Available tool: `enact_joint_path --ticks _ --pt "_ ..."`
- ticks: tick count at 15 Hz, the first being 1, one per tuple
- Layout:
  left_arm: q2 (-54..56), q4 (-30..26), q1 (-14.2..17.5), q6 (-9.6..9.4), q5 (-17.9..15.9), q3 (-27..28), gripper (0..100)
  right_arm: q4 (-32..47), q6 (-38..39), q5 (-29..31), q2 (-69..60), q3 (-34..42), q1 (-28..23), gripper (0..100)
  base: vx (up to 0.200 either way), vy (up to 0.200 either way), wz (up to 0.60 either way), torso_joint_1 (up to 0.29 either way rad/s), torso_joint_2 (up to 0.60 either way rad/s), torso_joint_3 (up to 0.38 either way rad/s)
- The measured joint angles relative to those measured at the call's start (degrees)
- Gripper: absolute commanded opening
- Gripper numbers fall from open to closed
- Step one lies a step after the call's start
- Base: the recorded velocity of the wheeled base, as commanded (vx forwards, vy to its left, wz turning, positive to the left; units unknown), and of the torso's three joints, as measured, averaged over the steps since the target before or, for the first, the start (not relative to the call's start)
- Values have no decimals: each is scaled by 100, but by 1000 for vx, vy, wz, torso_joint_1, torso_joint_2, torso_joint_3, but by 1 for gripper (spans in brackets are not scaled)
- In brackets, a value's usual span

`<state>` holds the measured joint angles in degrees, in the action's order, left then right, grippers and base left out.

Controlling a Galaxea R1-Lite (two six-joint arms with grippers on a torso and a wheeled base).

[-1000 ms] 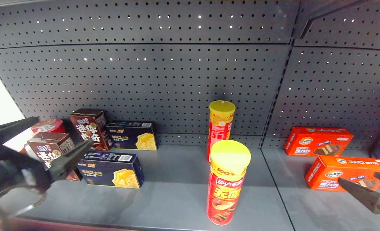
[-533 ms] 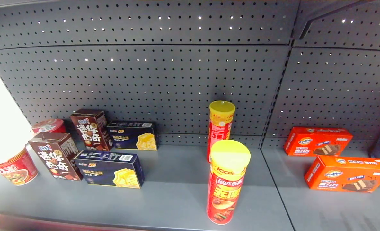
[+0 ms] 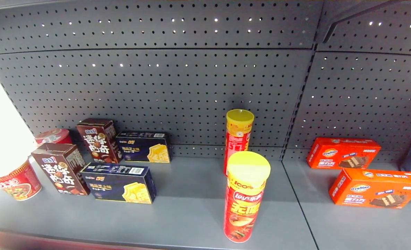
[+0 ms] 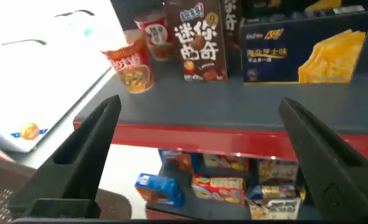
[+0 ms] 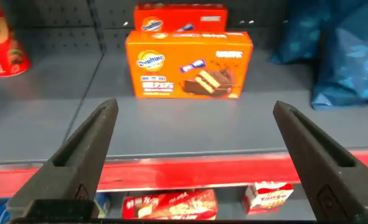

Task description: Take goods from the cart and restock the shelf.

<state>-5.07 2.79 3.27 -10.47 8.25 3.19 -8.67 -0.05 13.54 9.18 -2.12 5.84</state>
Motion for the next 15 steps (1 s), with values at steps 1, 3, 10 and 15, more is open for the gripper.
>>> enact_joint_path --ticks 1,3,10,15 --pt "37 46 0 35 -421 -166 100 178 16 -82 -128 108 -24 100 0 0 0 0 0 0" --pt "78 87 0 82 -1006 -279 100 444 48 -299 -268 177 -35 100 0 0 0 0 0 0" --pt "96 -206 -22 961 -1364 -229 100 512 250 -906 -378 194 -46 100 0 0 0 0 0 0" --pt "98 -160 -104 1042 -1887 -229 100 519 -143 -1154 -382 194 -39 100 0 0 -120 0 0 0"
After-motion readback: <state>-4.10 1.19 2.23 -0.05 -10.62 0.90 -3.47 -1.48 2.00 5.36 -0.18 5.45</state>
